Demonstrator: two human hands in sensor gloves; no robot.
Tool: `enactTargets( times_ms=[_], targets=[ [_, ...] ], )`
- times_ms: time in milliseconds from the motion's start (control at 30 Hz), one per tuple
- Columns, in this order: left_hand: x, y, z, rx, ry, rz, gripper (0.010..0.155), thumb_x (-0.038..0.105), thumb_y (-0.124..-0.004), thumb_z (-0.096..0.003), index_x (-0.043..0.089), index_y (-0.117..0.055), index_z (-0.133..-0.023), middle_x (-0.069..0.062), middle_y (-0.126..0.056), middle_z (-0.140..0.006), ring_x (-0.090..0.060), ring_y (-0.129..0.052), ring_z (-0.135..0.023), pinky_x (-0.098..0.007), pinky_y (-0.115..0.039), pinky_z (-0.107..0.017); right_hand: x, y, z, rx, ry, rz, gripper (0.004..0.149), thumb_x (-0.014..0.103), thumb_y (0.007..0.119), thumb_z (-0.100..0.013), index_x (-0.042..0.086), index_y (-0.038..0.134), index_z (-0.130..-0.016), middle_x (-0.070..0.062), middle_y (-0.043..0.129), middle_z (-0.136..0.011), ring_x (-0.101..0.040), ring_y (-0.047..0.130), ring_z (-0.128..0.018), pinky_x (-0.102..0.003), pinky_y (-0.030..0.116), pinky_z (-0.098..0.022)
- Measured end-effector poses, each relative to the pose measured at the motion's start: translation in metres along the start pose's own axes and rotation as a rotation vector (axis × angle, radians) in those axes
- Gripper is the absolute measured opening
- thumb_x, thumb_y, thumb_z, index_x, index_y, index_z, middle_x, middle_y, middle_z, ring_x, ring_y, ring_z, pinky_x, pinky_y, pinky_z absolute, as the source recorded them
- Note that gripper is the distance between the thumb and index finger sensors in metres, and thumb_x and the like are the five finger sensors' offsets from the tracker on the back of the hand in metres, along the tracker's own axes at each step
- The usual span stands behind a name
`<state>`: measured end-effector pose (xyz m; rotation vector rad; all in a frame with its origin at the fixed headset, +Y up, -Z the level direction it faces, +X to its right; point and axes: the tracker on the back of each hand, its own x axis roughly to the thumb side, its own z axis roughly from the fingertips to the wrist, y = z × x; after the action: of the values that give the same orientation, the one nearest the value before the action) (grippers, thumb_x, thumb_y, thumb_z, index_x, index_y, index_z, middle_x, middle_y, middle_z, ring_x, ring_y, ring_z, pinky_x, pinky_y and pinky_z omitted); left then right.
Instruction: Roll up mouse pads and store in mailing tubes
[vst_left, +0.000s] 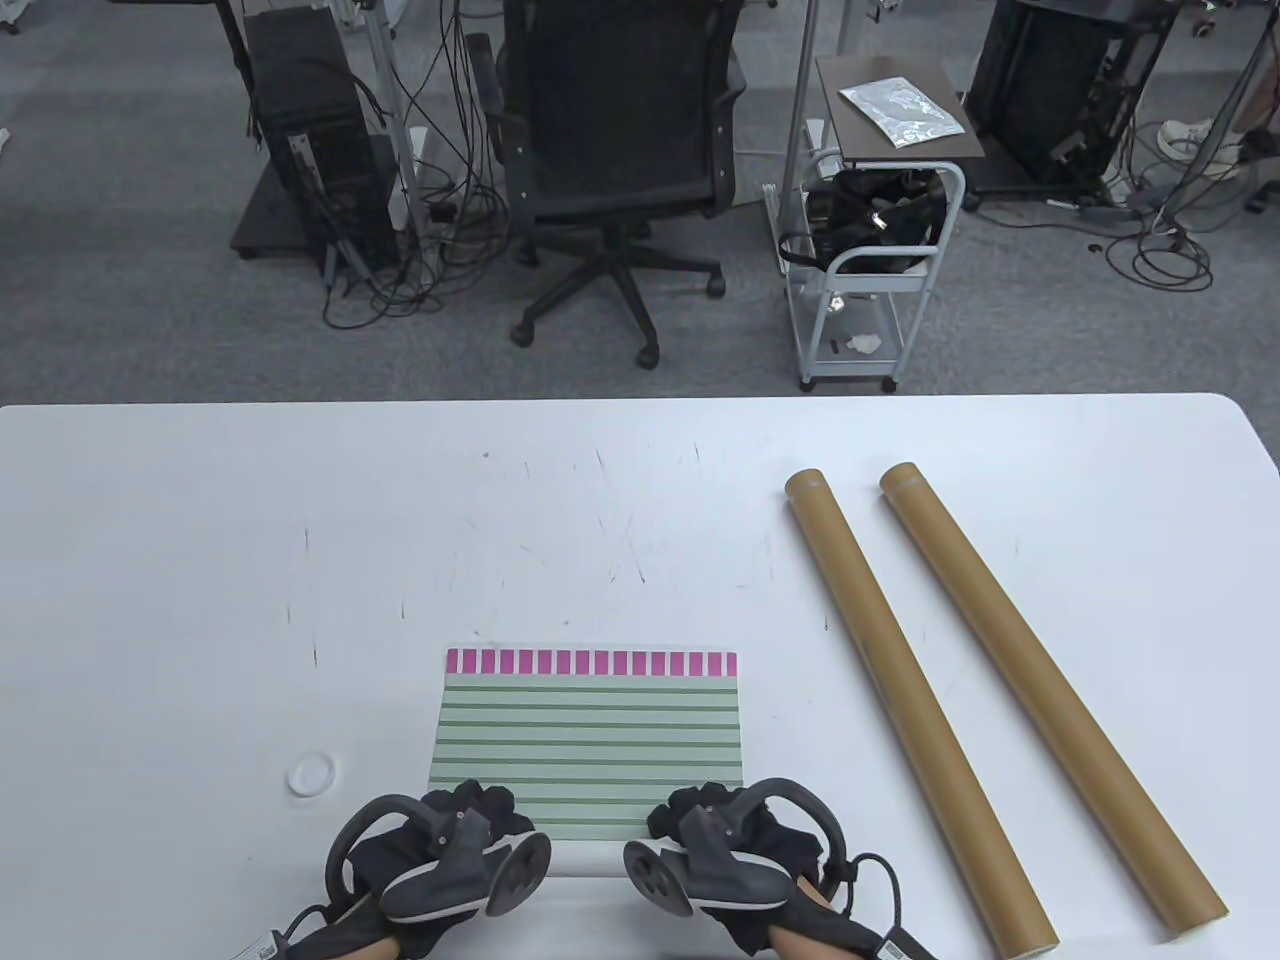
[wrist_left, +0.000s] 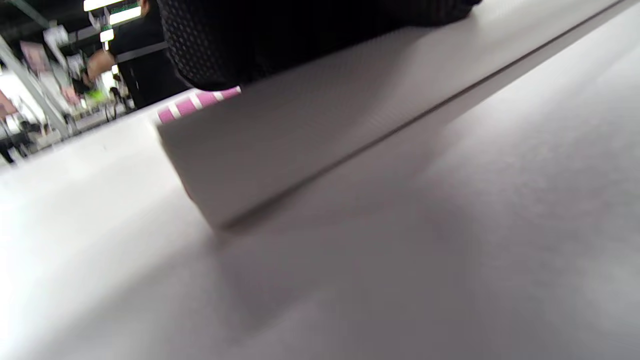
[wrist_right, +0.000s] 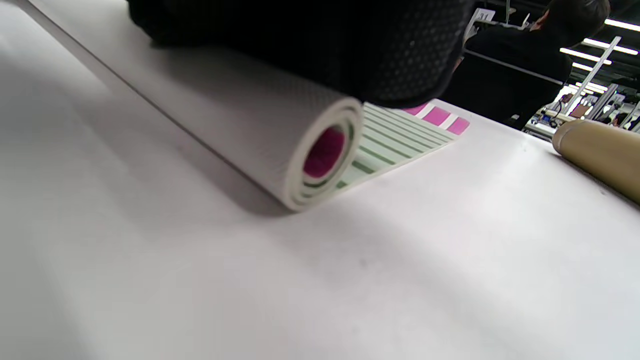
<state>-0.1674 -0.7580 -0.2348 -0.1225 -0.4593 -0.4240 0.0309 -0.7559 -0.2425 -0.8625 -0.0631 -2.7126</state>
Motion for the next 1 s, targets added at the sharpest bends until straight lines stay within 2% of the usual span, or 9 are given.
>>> enactTargets(
  times_ms=[100,167,233,367,500,600,833,967,1000],
  targets=[
    [-0.002,-0.003,-0.004,-0.041,0.033,0.04,0.044,0.041,-0.062,-0.0438,0.039,-0.077,-0.085,0.01,-0.091,-0.085,-0.015,-0.098,-0.07,-0.023,-0.087,-0.05,-0.002,-0.001,0.0,0.0,-0.003,-0.035,0.044,0.034,0.067,-0.043,0.027,0.073,-0.086,0.002,0.086,-0.075,-0.017,0.093,-0.058,-0.036,0.082,-0.05],
    [-0.006,-0.003,-0.006,-0.034,0.039,0.064,0.044,0.043,-0.062,-0.0436,0.041,-0.078,-0.085,0.011,-0.092,-0.083,-0.013,-0.099,-0.069,-0.021,-0.087,-0.049,-0.003,-0.001,-0.001,0.032,-0.013,-0.065,0.052,0.044,0.069,-0.042,0.025,0.072,-0.089,-0.001,0.086,-0.078,-0.019,0.092,-0.06,-0.038,0.081,-0.051],
    [-0.006,-0.004,-0.006,-0.037,0.042,0.062,0.044,0.043,-0.062,-0.0438,0.04,-0.077,-0.085,0.011,-0.092,-0.083,-0.014,-0.1,-0.069,-0.021,-0.087,-0.048,-0.001,0.002,-0.001,0.075,-0.024,-0.022,0.061,0.049,0.076,-0.037,0.025,0.066,-0.093,-0.001,0.081,-0.083,-0.02,0.09,-0.065,-0.038,0.08,-0.054],
    [-0.009,-0.005,-0.005,-0.028,0.043,0.074,0.046,0.043,-0.061,-0.0449,0.039,-0.069,-0.09,0.01,-0.088,-0.088,-0.014,-0.099,-0.07,-0.019,-0.087,-0.049,-0.004,0.001,-0.004,0.03,-0.005,-0.02,0.058,0.045,0.079,-0.035,0.027,0.072,-0.089,0.004,0.087,-0.079,-0.016,0.094,-0.06,-0.032,0.083,-0.05],
    [-0.008,-0.005,-0.001,-0.002,0.013,0.053,0.046,0.042,-0.06,-0.046,0.033,-0.07,-0.09,0.004,-0.081,-0.099,-0.017,-0.098,-0.076,-0.022,-0.087,-0.051,-0.013,0.003,-0.007,0.038,0.024,-0.108,0.054,0.041,0.074,-0.037,0.026,0.075,-0.088,0.004,0.09,-0.076,-0.017,0.096,-0.059,-0.032,0.084,-0.048],
    [-0.006,-0.003,0.003,-0.005,-0.012,0.094,0.059,0.054,-0.064,-0.0416,0.028,-0.072,-0.094,-0.002,-0.081,-0.101,-0.023,-0.096,-0.082,-0.029,-0.087,-0.055,-0.016,0.004,-0.009,0.056,0.033,-0.143,0.053,0.039,0.071,-0.038,0.025,0.075,-0.089,0.004,0.09,-0.076,-0.017,0.095,-0.059,-0.033,0.083,-0.049],
    [-0.004,-0.003,0.0,0.022,0.025,0.031,0.053,0.05,-0.064,-0.0401,0.034,-0.076,-0.09,0.005,-0.091,-0.09,-0.018,-0.099,-0.077,-0.027,-0.088,-0.054,-0.022,0.005,-0.01,0.119,0.035,-0.247,0.049,0.037,0.066,-0.041,0.024,0.077,-0.087,0.002,0.09,-0.073,-0.018,0.095,-0.056,-0.035,0.083,-0.048],
    [-0.003,-0.006,-0.001,0.018,0.044,0.032,0.052,0.048,-0.061,-0.041,0.035,-0.076,-0.09,0.007,-0.088,-0.092,-0.018,-0.097,-0.079,-0.028,-0.086,-0.056,-0.02,0.01,-0.003,0.095,0.049,-0.164,0.052,0.04,0.061,-0.043,0.03,0.069,-0.093,0.001,0.076,-0.089,-0.021,0.088,-0.066,-0.038,0.079,-0.055],
    [-0.003,-0.006,-0.001,0.023,0.049,0.032,0.052,0.048,-0.06,-0.0411,0.036,-0.076,-0.089,0.008,-0.076,-0.102,-0.018,-0.095,-0.082,-0.027,-0.086,-0.057,-0.02,0.01,-0.002,0.099,0.043,-0.148,0.052,0.042,0.06,-0.044,0.032,0.067,-0.094,-0.002,0.069,-0.095,-0.022,0.084,-0.072,-0.041,0.076,-0.059]
  ],
)
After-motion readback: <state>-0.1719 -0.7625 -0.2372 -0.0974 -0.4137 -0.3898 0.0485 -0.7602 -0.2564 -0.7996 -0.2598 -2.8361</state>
